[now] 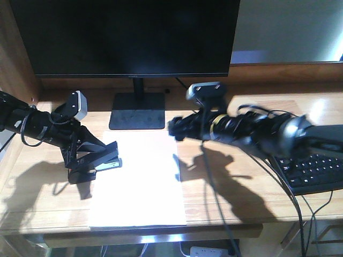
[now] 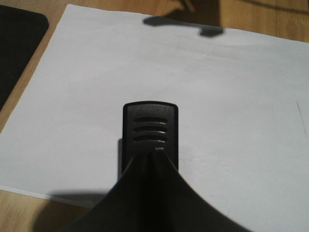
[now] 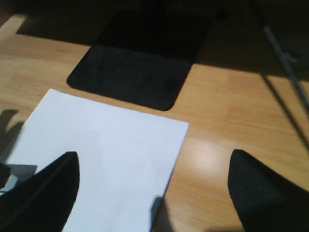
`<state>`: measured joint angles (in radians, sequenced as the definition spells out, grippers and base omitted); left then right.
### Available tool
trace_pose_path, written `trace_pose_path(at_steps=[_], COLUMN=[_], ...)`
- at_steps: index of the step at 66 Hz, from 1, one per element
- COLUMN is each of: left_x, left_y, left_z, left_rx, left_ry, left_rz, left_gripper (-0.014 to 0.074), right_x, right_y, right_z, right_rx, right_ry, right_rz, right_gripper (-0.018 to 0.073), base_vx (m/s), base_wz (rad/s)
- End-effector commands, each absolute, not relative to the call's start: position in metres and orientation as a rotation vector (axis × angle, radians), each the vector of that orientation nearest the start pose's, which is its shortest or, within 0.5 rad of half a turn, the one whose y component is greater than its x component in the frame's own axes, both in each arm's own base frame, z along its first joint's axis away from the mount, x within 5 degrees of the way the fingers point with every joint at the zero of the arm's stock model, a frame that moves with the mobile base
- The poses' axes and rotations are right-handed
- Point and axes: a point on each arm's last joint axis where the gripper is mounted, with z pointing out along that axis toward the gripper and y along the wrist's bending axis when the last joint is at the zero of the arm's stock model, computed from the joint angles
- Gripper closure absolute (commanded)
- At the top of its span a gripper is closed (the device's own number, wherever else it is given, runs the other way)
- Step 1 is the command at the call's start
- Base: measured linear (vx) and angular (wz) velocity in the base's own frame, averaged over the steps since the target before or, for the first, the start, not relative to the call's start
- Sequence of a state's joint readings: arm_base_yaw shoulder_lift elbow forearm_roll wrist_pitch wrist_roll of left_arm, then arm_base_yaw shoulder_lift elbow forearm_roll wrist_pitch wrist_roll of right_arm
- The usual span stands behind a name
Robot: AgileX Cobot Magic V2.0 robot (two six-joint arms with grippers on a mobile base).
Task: Grab stapler and paper to desk for stapling
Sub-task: 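Withdraw the open right gripper up and away from the paper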
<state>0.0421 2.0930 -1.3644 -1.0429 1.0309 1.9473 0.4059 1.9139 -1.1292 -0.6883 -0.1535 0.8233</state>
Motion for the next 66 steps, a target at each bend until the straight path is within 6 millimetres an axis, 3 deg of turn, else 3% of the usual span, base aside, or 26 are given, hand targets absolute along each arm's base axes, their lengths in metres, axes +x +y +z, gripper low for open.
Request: trace_pose_path(at_steps=[1, 16, 29, 45, 66], left_x=[0.406, 0.406, 0.406, 0.406, 0.406], left_y=[-0.055, -0.055, -0.055, -0.055, -0.055], left_z=[0.189, 0.189, 0.189, 0.189, 0.189], left_rx=[1.389, 1.389, 1.389, 1.389, 1.389], left_ry=[1.835, 1.835, 1.835, 1.835, 1.835], left_rz=[-0.676, -0.676, -0.676, -0.676, -0.676], left_gripper=[0.0603, 0.0603, 0.0603, 0.0603, 0.0603], right_x=[0.372, 0.343, 0.304, 0.243, 0.169], right_y=[0.158, 0.134, 0.117, 0.103, 0.072], right_z=[0.243, 0.311, 0.347, 0.356, 0.342], right_rx=[-0.362, -0.376, -0.381, -0.483, -0.455], right_ry=[2.010, 1.912, 1.820, 1.669, 1.608], right_rz=[0.363, 0.186, 0.153, 0.215, 0.221], right_gripper=[-0.0022, -0.0022, -0.0022, -0.0022, -0.0022], base_vx=[0.00, 0.00, 0.00, 0.00, 0.00], base_wz=[0.00, 0.00, 0.00, 0.00, 0.00])
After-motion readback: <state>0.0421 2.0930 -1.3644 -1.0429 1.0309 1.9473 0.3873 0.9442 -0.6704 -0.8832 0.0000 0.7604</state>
